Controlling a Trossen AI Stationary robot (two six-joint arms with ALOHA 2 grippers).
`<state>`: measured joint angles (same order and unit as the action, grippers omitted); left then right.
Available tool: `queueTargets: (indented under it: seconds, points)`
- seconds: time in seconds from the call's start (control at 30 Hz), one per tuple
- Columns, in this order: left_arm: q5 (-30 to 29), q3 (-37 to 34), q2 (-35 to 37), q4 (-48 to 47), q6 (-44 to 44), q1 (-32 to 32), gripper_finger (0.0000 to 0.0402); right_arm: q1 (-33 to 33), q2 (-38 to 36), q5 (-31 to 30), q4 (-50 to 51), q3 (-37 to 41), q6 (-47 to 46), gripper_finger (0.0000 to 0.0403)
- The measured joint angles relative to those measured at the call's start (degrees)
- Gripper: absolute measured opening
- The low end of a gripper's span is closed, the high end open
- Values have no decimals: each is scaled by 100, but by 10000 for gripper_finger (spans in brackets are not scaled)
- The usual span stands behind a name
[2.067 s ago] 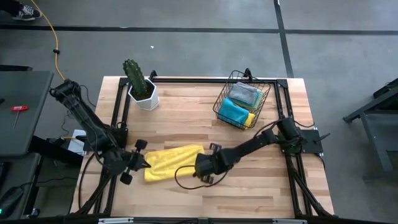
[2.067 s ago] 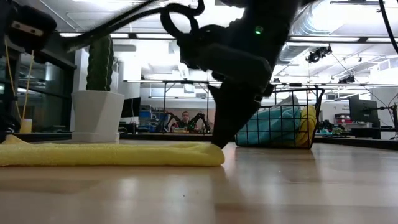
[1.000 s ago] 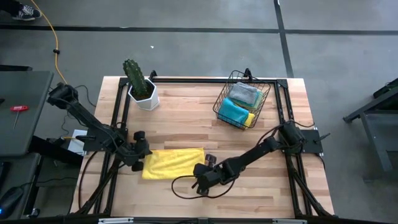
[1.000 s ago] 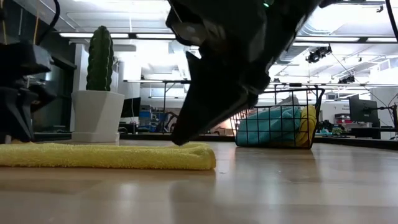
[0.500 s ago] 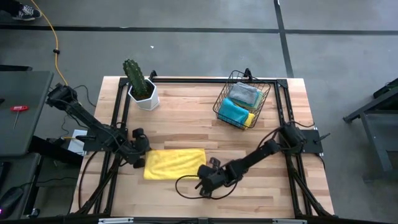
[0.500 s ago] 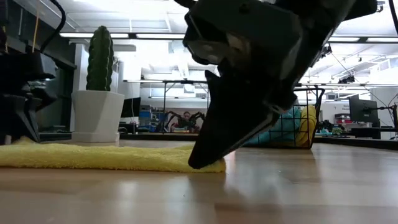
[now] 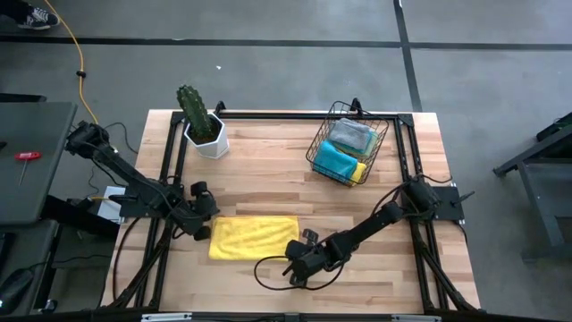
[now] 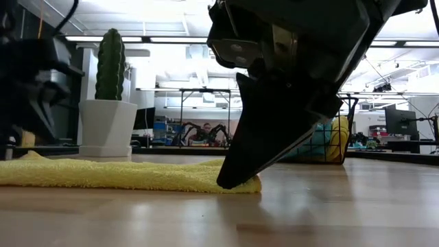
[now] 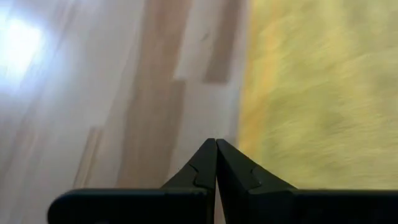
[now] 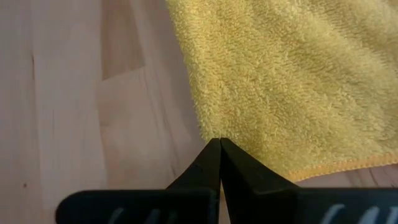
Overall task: Fold microfiber towels
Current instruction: Fold the yellow microfiber towel
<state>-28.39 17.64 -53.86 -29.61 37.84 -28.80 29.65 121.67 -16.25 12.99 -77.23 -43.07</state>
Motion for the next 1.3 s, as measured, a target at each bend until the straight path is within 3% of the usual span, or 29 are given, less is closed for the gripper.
queueTargets:
  seconds: [0.13,0.3,0.63,1.3]
  points:
    - [318,261,23,219,-403,-52,0,-7,0,7,1,0,0,0]
    - [1435,31,-115,965,-653,57,0,-9,0,6,-4,0,0,0]
    - [1266,-418,-497,1370,-415,169,0,-7,0,-2,-15,0,-25,0]
    - [960,-236,-620,996,-515,405,0,112,-1,-15,0,2,-29,0]
